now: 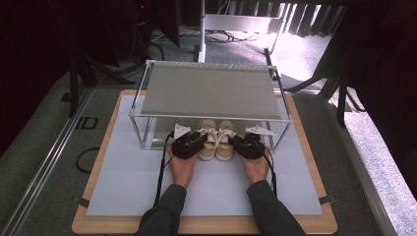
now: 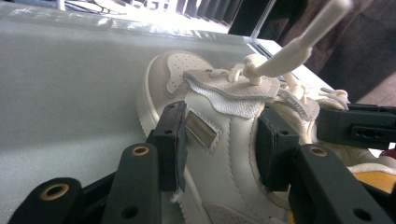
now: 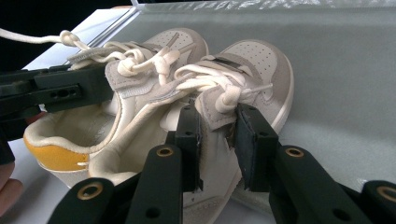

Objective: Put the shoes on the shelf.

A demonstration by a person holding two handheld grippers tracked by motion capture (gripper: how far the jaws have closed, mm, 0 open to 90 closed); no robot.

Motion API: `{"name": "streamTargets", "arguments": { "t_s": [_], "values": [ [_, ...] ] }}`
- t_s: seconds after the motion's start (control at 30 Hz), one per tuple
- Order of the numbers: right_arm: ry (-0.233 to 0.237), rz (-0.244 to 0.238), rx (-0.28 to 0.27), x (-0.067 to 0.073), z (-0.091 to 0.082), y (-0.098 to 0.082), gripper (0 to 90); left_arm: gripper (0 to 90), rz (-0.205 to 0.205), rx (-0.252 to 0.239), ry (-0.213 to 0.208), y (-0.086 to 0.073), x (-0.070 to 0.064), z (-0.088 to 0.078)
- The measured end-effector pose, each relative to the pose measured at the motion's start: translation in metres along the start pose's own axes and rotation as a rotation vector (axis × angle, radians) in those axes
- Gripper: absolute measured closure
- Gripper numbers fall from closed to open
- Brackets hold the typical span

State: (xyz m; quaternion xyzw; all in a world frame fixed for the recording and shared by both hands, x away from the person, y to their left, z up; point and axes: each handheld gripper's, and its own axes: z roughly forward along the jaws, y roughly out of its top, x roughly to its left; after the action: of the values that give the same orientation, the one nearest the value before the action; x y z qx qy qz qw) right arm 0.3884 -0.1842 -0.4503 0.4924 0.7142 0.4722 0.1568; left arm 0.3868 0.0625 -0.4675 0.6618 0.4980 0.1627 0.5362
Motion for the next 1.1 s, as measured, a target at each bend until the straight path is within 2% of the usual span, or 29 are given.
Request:
{"name": "streamTargets", "arguments": {
  "t_s": [0.13,0.33,0.47,0.53,0.63,0.8,0.87,1.0,1.1],
  "values": [
    [0.006,0.005,-0.002,0.0,0.003,0.0,72.0,58.6,-0.003,-0.011,0.003,0.0,0.002,0.001],
    [0.014,0.011,0.004,-0.001,0.005,0.002,71.1,58.7,-0.012,-0.001,0.018,-0.001,0.005,0.002],
    [0.029,0.004,0.006,-0.003,0.005,0.002,69.2,57.6,-0.044,0.018,0.045,-0.001,0.006,0.002],
    [0.037,0.014,0.011,-0.003,0.005,0.002,67.7,54.7,-0.049,0.016,0.049,-0.001,0.009,0.001],
    [0.054,0.034,0.01,-0.006,0.007,0.002,65.1,48.8,-0.051,0.018,0.029,0.0,0.012,0.0],
    [0.061,0.061,-0.007,-0.008,0.006,0.001,60.1,43.2,-0.042,0.012,0.052,0.0,0.011,-0.002],
    [0.056,0.061,-0.019,-0.009,0.004,0.001,56.1,41.1,-0.054,-0.003,0.048,-0.001,0.012,-0.005],
    [0.056,0.065,-0.035,-0.008,-0.002,-0.002,55.0,38.2,-0.073,-0.025,0.031,-0.001,0.012,-0.014],
    [0.061,0.07,-0.063,-0.008,-0.009,-0.003,52.7,37.2,-0.059,-0.038,0.014,-0.001,0.01,-0.02]
  ]
}}
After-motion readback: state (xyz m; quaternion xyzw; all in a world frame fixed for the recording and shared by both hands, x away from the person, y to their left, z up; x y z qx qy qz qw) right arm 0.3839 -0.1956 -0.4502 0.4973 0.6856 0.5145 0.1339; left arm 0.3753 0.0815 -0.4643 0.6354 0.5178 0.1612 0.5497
